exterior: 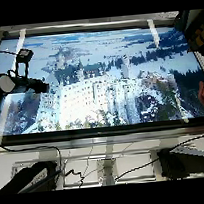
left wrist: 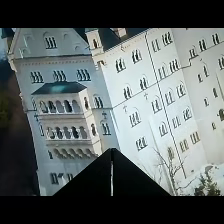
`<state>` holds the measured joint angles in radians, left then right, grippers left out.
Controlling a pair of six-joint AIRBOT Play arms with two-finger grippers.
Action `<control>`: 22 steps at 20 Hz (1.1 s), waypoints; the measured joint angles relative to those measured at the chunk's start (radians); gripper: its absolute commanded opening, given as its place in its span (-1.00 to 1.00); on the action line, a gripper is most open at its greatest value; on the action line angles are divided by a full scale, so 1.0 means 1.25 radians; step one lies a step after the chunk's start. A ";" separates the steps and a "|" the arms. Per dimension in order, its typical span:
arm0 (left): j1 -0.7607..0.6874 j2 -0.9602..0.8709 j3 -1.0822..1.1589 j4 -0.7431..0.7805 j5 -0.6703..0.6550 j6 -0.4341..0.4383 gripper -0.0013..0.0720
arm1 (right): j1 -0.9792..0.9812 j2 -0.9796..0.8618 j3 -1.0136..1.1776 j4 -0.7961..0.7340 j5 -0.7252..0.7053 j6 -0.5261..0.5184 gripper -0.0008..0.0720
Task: Fold the clothes and pants, and hang the long-sleeved shirts on hangers.
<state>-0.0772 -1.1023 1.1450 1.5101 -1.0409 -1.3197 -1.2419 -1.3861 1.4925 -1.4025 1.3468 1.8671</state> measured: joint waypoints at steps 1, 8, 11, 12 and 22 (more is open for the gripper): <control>0.000 0.000 0.000 0.000 0.000 0.000 -0.92 | -0.002 0.000 0.000 -0.012 0.006 -0.009 -0.06; 0.000 0.000 0.000 0.000 0.000 0.000 -0.92 | 0.000 0.001 0.000 -0.007 0.049 -0.091 -0.96; 0.000 0.000 0.000 0.000 0.000 0.000 -0.92 | 0.047 0.001 0.000 0.086 0.050 -0.159 -0.96; 0.000 0.000 0.000 0.000 0.000 0.000 -0.92 | 0.084 0.001 0.000 0.120 0.050 -0.183 -0.96; 0.000 0.000 0.000 0.000 0.000 0.000 -0.92 | 0.837 0.003 0.000 0.090 0.082 -0.284 -0.96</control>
<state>-0.0772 -1.1023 1.1450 1.5101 -1.0405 -1.3197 -0.1959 -1.3827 1.4925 -1.2900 1.4498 1.5127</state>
